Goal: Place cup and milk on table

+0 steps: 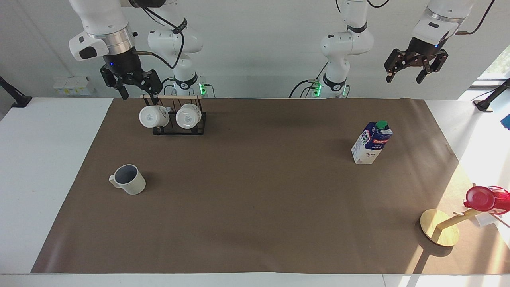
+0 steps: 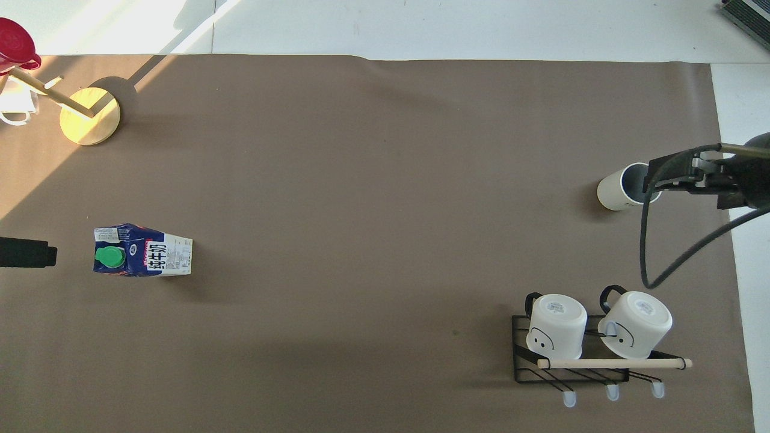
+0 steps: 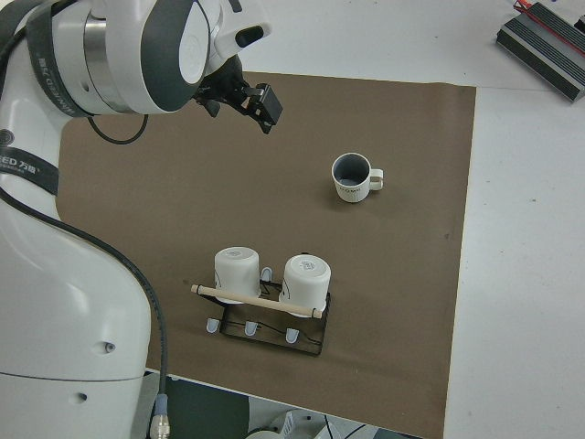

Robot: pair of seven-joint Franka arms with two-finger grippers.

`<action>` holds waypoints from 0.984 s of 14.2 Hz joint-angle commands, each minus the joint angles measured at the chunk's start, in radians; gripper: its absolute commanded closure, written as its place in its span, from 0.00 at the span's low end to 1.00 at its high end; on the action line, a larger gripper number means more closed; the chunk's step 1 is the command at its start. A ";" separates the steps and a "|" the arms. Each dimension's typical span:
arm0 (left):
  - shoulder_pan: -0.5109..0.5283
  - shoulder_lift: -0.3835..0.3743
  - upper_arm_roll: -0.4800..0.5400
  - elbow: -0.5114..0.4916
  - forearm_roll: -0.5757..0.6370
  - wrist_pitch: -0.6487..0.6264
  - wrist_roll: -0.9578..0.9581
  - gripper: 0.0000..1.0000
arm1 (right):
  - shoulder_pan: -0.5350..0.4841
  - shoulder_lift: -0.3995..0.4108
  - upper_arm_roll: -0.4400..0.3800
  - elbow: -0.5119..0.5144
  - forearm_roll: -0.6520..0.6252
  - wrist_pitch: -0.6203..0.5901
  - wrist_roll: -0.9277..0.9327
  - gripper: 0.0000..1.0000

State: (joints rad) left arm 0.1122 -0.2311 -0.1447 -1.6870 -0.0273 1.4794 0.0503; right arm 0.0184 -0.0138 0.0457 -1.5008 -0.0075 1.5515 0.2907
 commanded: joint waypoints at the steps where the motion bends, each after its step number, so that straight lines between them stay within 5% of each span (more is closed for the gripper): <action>1: 0.011 0.004 -0.006 0.023 -0.016 -0.025 0.005 0.00 | -0.015 -0.009 0.005 -0.019 -0.012 0.027 0.004 0.00; 9: 0.003 0.001 -0.007 0.016 -0.016 -0.021 -0.001 0.00 | -0.049 0.052 0.005 0.010 -0.019 0.039 -0.042 0.00; 14: 0.003 -0.001 -0.007 0.012 -0.016 -0.019 -0.003 0.00 | -0.092 0.141 0.003 0.005 -0.022 0.186 -0.120 0.00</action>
State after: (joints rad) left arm 0.1121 -0.2311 -0.1496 -1.6870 -0.0274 1.4787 0.0503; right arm -0.0497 0.0851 0.0423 -1.5005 -0.0113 1.6878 0.2188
